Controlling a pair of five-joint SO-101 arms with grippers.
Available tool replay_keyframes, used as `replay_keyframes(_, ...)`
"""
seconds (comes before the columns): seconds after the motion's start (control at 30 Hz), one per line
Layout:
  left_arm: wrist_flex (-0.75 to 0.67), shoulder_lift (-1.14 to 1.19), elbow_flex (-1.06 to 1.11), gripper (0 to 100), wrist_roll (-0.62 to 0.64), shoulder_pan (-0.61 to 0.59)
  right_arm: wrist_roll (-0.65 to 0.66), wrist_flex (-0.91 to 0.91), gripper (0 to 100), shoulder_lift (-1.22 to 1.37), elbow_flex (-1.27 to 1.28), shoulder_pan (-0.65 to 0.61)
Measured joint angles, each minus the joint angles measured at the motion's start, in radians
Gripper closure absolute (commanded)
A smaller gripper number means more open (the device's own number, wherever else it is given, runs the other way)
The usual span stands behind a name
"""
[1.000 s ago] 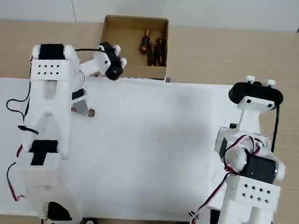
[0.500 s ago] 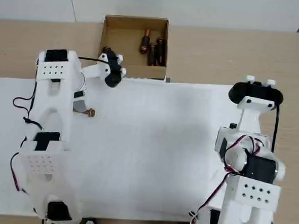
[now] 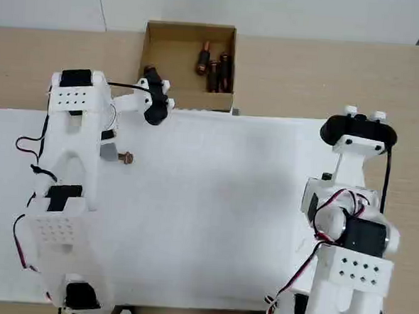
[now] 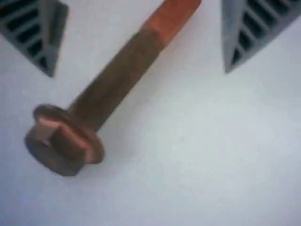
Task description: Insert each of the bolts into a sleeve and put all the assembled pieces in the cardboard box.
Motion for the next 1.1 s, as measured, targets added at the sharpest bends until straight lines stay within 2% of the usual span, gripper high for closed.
replay_keyframes(0.57,0.002,0.106,-0.002,86,0.000,0.023,0.000,0.000,98.9,0.000,0.000,0.000)
replay_keyframes(0.87,0.021,0.135,-0.002,99,-0.003,0.043,0.000,0.000,98.9,0.000,0.000,0.000)
replay_keyframes(1.1,0.051,0.141,-0.009,100,0.002,0.054,0.000,0.000,98.9,0.000,0.000,0.000)
